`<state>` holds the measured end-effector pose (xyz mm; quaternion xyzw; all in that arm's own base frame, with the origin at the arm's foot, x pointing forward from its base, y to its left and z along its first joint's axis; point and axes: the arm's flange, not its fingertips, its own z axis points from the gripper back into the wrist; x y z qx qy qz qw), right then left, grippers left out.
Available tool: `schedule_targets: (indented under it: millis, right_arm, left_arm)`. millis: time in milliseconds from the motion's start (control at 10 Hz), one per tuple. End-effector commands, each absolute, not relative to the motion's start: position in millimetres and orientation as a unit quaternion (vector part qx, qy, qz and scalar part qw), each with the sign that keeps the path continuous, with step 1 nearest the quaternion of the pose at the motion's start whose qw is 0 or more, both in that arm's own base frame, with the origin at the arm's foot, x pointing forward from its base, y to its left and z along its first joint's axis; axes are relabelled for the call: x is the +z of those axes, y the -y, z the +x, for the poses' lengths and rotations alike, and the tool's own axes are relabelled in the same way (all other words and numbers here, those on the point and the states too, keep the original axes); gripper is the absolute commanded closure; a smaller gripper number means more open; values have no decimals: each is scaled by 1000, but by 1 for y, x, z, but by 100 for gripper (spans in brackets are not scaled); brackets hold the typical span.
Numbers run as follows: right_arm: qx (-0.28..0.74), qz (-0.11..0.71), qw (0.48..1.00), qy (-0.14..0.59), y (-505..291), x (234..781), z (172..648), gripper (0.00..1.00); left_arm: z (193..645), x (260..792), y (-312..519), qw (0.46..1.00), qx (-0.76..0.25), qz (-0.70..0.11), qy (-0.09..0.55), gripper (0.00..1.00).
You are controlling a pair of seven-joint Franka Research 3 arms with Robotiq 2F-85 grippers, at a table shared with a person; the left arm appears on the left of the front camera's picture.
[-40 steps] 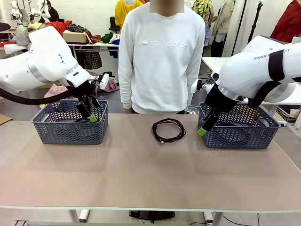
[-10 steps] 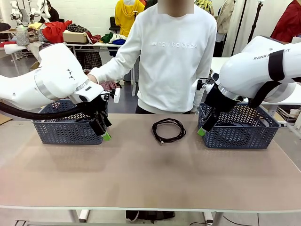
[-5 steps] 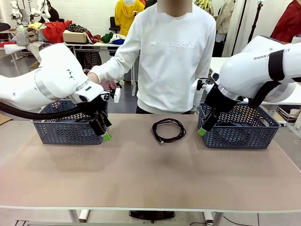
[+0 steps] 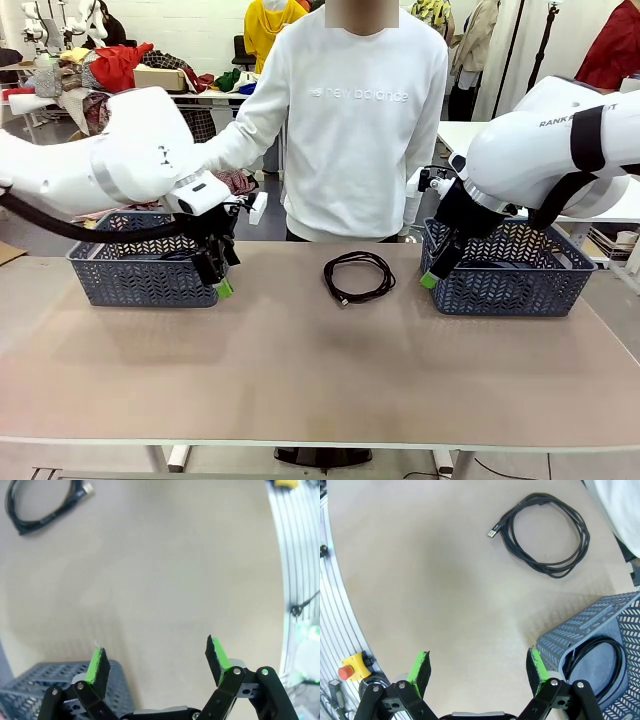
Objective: Organize the cables according to human instructions.
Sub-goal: Pick up a bundle of cables and place it in the basket indicated by the human.
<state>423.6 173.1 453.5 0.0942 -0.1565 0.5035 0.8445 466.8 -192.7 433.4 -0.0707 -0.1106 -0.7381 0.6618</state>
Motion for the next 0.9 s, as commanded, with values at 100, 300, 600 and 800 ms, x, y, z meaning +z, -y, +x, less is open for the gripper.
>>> schedule_targets:
  millis: [100, 300, 600, 800]
  right_arm:
    - [500, 94, 846, 158, -174, 454, 423, 0]
    - [500, 94, 846, 158, -174, 454, 423, 0]
    - [500, 94, 846, 158, -174, 454, 423, 0]
    - [500, 94, 846, 158, -174, 454, 423, 0]
  left_arm:
    - [518, 435, 229, 569, -818, -25, 79, 0]
    - [546, 428, 251, 529, -846, -13, 59, 0]
    - [573, 418, 280, 492, -870, -2, 43, 0]
    - [584, 413, 295, 482, -876, 8, 36, 0]
